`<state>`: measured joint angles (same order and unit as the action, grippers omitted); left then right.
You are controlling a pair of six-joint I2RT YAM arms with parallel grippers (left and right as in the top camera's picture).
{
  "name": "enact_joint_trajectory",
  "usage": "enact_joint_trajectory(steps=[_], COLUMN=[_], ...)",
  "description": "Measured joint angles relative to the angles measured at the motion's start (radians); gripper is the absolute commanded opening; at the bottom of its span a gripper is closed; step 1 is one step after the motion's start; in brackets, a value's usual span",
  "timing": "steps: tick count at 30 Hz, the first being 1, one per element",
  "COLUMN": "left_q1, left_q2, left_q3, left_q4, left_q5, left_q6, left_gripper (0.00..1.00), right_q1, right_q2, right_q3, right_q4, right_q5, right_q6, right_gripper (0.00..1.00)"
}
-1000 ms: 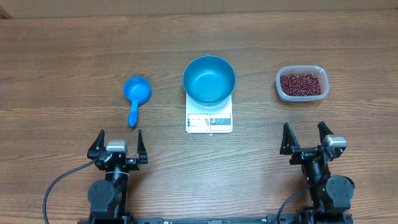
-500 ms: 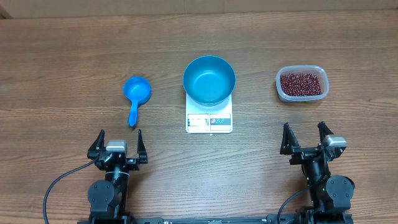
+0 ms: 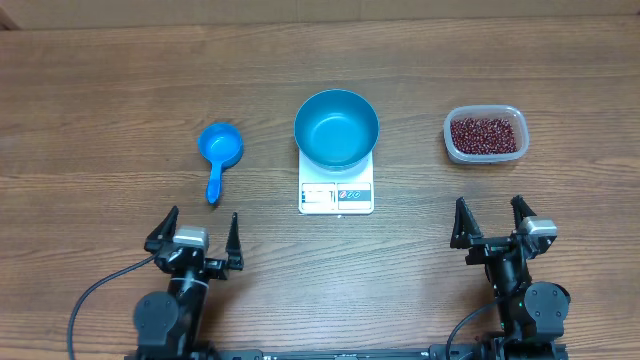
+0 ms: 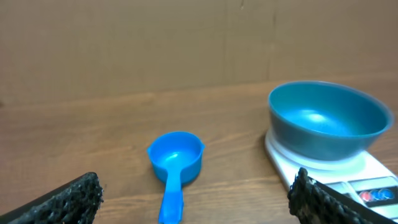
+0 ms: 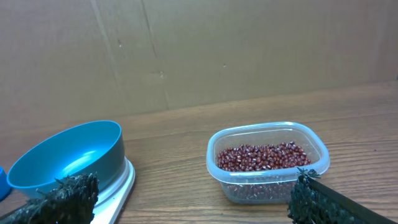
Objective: Scoop item into bowl and weigh 150g on scale
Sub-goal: 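Raise the left arm and move its gripper over the blue scoop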
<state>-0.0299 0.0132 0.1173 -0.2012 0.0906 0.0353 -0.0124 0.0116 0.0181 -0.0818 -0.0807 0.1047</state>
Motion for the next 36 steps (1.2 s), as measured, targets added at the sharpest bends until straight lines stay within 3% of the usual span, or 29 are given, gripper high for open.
enact_joint_trajectory(steps=[7,12,20,22,27,35,36], left_q1=[0.0,0.0,0.0,0.0,0.0,0.0,0.0], left_q2=[0.036,0.18,0.578,0.7,0.976,1.235,1.257], left_q3=[0.292,0.535,0.978,1.11,1.368,1.475,1.475], left_q4=[-0.189,-0.272,-0.548,-0.713,-0.915,-0.978,-0.977], left_q5=[0.024,0.06,0.161,0.188,0.233,0.351,0.367], left_q6=[-0.036,-0.044,-0.044,-0.046,-0.051,-0.056,-0.059], left_gripper=[0.99,1.0,1.0,0.99,0.99,1.0,0.88], right_q1=[0.0,0.0,0.0,0.0,0.0,0.0,0.0], right_q2=[0.0,-0.001,0.0,-0.001,-0.002,-0.002,-0.002], right_q3=[0.0,0.0,0.0,0.0,0.0,0.0,0.0], right_q4=[0.0,0.0,0.001,0.001,0.0,0.0,0.0], right_q5=[0.0,0.0,0.0,0.0,0.0,0.0,0.0], right_q6=[0.0,0.0,0.0,-0.001,0.0,0.0,0.0], right_gripper=[1.0,1.0,1.0,1.0,1.0,1.0,1.0])
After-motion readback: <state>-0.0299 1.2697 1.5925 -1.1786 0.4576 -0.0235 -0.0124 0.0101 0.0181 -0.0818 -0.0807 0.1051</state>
